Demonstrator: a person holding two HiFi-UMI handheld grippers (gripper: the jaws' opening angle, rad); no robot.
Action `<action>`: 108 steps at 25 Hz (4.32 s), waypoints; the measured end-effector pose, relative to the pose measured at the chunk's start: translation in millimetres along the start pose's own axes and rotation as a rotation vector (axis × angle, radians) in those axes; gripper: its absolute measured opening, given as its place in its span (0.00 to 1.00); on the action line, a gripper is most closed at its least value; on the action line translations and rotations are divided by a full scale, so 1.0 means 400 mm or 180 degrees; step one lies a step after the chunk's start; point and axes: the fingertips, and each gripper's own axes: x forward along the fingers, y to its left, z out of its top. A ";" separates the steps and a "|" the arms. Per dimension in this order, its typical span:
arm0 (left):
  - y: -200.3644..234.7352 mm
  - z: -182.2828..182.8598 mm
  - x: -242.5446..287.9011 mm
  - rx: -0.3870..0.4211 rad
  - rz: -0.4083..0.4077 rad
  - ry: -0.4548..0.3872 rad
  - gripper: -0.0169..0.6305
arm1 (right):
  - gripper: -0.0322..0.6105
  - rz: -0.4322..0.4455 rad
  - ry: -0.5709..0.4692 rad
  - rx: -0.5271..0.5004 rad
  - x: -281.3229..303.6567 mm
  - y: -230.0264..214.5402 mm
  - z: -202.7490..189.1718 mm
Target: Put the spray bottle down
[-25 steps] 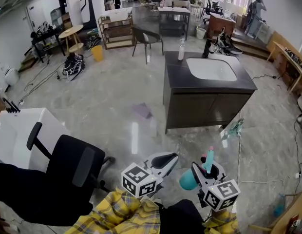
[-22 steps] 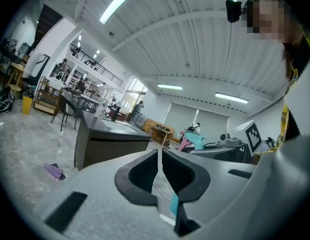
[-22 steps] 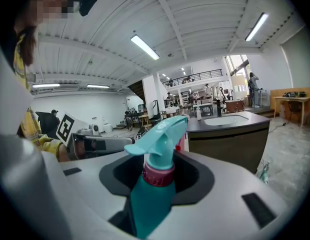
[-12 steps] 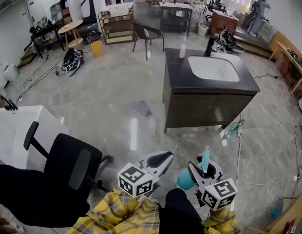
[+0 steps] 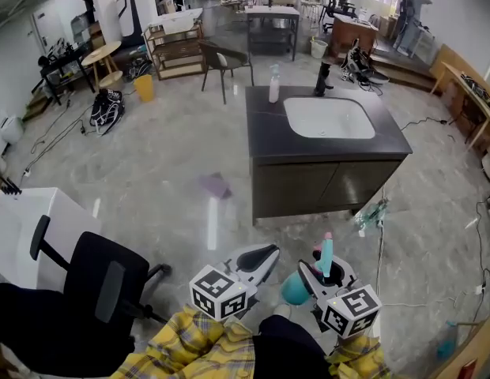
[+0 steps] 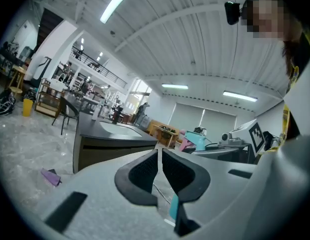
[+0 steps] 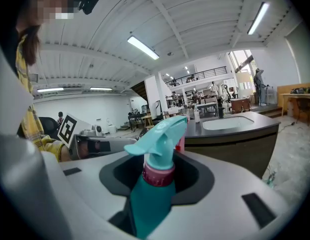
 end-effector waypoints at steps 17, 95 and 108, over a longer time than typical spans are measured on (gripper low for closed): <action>-0.066 0.047 0.348 0.0067 -0.0055 -0.0045 0.07 | 0.29 0.0082 -0.0055 -0.0095 -0.036 -0.324 0.082; 0.583 0.363 1.345 -0.0029 -0.0294 0.0153 0.06 | 0.29 0.0067 0.0015 -0.0140 0.658 -1.248 0.455; 0.627 0.432 1.662 -0.0042 -0.0053 0.0120 0.06 | 0.29 0.0258 0.0060 -0.0137 0.705 -1.567 0.546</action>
